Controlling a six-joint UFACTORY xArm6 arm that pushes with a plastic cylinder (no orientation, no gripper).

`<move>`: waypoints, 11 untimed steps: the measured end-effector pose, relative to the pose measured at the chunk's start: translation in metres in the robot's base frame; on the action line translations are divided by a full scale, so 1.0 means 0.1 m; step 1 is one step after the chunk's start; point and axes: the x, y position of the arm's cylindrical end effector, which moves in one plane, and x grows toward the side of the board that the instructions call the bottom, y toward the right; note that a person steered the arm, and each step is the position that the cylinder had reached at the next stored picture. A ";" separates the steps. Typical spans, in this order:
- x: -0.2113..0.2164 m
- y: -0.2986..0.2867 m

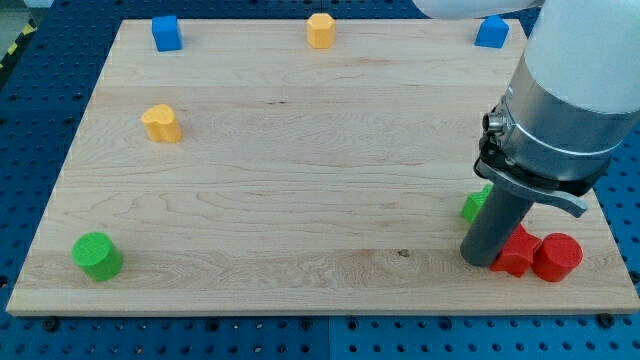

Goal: Slide the green circle slightly right

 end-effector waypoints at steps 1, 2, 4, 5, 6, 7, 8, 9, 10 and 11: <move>0.04 -0.34; 0.24 -0.87; 0.35 -2.38; 0.34 -3.11; 0.34 -3.72; 0.39 -4.04; 0.33 -4.29; 0.07 -4.31; 0.06 -4.31; 0.07 -4.24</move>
